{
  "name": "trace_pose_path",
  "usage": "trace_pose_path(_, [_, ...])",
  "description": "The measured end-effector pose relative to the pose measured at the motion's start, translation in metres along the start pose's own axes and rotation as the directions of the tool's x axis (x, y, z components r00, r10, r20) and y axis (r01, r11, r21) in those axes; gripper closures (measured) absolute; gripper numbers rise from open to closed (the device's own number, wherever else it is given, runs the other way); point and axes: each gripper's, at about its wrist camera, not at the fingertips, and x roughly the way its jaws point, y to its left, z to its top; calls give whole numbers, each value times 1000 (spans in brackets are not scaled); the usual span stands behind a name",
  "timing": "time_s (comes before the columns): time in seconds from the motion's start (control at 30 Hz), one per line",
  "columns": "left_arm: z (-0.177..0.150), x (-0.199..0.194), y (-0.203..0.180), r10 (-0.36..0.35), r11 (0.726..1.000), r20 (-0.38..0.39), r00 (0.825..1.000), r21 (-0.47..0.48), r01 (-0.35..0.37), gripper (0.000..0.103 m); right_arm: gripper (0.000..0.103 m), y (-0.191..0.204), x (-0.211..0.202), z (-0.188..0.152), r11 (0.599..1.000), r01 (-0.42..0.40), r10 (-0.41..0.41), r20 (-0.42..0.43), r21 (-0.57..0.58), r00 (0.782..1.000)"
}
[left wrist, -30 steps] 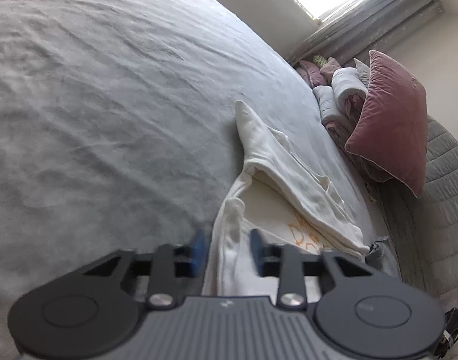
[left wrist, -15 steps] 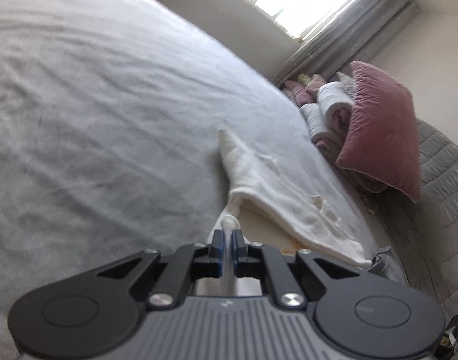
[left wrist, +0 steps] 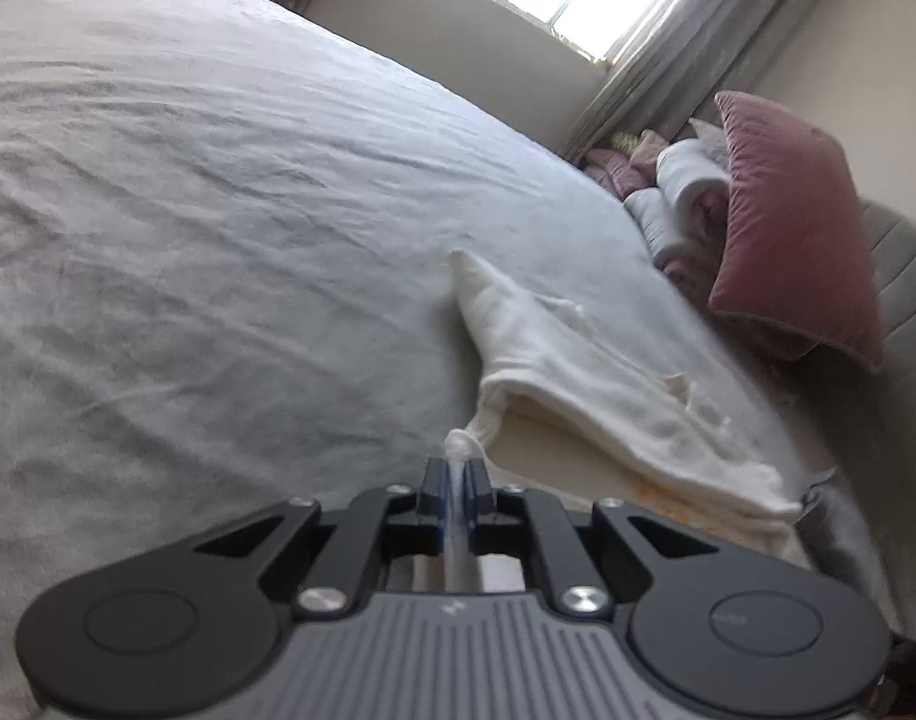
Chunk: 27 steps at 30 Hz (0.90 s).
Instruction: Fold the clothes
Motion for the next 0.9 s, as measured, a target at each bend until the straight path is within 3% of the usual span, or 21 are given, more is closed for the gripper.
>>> trace_pose_path(0.07, [1, -3, -2, 22, 1000, -1, 1000, 10, -22, 88, 92, 1, 0, 0, 1000, 3, -3, -12, -2, 1000])
trace_pose_path(0.13, [2, -8, -6, 56, 998, 9, 998, 32, -56, 64, 84, 3, -4, 2, 1000, -5, 5, -17, -6, 1000])
trace_pose_path(0.27, [2, -19, -15, 91, 993, 36, 995, 72, -93, 56, 55, 12, -16, 6, 999, -9, 10, 15, -31, 1000])
trace_pose_path(0.6, [-10, -35, -53, 42, 980, 50, 998, 190, -50, 42, 41, 53, -26, 0, 987, -50, 55, 30, -152, 998])
trace_pose_path(0.9, [-39, -23, -57, 55, 950, -54, 997, 309, -36, 43, 38, 60, -18, -21, 967, -39, 27, -51, -253, 998])
